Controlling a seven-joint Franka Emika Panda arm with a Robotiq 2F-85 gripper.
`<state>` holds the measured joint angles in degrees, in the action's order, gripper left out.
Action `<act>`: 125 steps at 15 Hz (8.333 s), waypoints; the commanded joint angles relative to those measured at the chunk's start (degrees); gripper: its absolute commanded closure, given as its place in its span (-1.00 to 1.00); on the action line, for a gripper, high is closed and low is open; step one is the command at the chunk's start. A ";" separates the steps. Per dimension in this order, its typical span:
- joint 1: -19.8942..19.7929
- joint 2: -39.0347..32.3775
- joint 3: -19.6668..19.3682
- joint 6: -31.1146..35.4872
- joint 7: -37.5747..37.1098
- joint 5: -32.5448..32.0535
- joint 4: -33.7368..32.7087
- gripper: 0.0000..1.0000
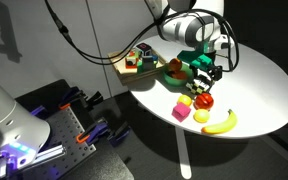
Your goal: Put the toy pillow block in the box
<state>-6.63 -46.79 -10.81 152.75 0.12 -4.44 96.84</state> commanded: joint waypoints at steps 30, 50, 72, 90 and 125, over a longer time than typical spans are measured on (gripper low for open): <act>2.82 10.96 0.37 -2.01 -7.34 0.83 1.73 0.88; 3.29 25.68 8.46 -21.57 -2.94 3.07 11.16 0.67; 9.24 26.54 9.87 -18.52 -4.65 -0.20 12.50 0.89; 16.55 25.94 13.05 -7.57 -4.76 -4.23 19.42 0.89; 15.64 35.93 13.73 -24.26 -6.51 -0.68 24.79 -1.00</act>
<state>9.96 -15.03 1.95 134.01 -5.74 -5.90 119.88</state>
